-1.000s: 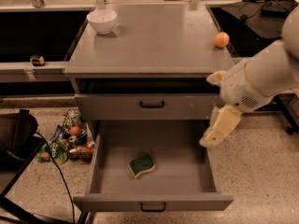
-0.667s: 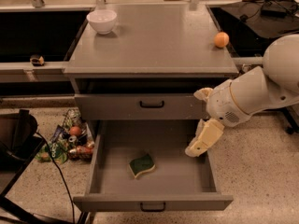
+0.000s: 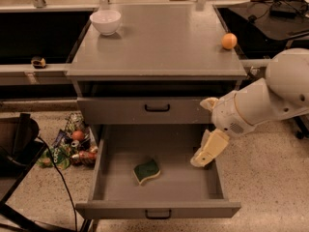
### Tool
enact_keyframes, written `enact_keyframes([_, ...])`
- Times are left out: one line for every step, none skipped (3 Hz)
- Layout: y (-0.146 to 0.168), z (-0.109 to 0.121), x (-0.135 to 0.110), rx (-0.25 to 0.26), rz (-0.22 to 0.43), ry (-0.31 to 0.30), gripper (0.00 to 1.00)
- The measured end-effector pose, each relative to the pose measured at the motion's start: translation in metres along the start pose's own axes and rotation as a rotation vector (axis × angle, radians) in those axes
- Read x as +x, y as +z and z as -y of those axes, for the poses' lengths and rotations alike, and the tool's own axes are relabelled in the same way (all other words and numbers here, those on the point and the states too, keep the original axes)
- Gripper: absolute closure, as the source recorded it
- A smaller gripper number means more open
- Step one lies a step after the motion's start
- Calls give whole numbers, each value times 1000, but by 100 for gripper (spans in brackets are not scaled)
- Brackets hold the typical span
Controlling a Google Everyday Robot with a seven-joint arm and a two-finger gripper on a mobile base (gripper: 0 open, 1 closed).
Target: Pick sponge from middle drawer and place on counter
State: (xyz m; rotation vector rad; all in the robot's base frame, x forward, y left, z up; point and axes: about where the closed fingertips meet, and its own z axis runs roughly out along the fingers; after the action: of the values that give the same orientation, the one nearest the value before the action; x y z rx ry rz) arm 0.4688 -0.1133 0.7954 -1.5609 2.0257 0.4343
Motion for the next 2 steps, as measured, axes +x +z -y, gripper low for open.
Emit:
enact_keyframes([42,2,26,-17,7,-9,0])
enact_keyframes([86,9,51,-25,8,0,0])
